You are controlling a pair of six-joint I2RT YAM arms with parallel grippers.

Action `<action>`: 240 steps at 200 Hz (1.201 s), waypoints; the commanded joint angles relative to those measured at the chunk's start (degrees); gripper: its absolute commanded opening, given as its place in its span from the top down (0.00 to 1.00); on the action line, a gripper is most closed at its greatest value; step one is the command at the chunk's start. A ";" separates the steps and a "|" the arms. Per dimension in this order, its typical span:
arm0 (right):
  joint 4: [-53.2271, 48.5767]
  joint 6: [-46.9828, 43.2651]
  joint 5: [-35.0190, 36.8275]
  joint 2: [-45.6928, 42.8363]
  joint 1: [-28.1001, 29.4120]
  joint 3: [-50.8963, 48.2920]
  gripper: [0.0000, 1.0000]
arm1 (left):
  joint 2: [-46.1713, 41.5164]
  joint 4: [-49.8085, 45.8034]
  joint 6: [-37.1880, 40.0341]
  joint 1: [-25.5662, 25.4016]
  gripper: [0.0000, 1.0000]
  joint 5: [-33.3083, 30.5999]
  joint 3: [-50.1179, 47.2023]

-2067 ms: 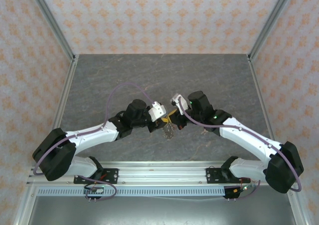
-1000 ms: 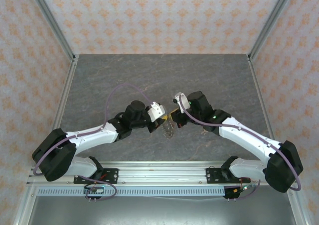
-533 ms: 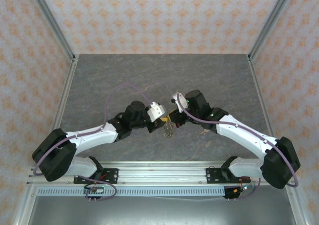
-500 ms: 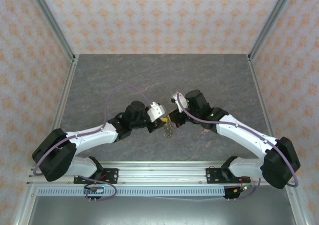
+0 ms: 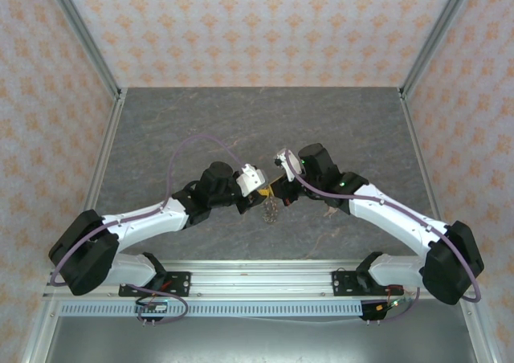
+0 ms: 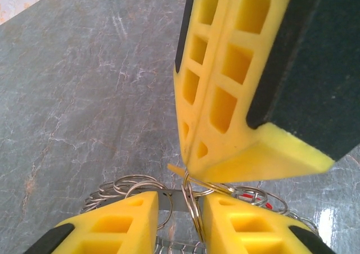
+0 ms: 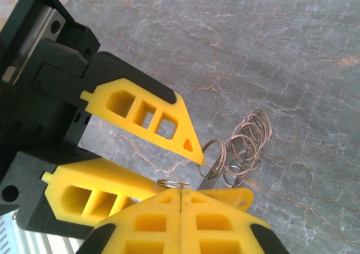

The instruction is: Put the keys on the keyring

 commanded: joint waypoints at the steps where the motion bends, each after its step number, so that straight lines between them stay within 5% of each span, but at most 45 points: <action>1: -0.85 -0.78 -1.63 -0.90 -0.01 1.61 1.00 | -1.09 -0.98 1.48 -0.07 0.78 0.14 1.85; 47: -2.34 -1.74 1.83 -1.74 -0.01 0.78 1.00 | -1.38 -1.72 2.01 -0.07 1.00 -0.21 1.07; 90: -2.88 1.44 5.63 -1.78 -1.54 -0.18 1.00 | -1.23 -2.24 3.14 -0.04 1.00 -0.09 0.81; 240: -1.76 5.97 -1.83 0.54 -3.85 0.03 1.00 | -1.07 -0.86 4.91 -0.07 1.00 1.87 0.74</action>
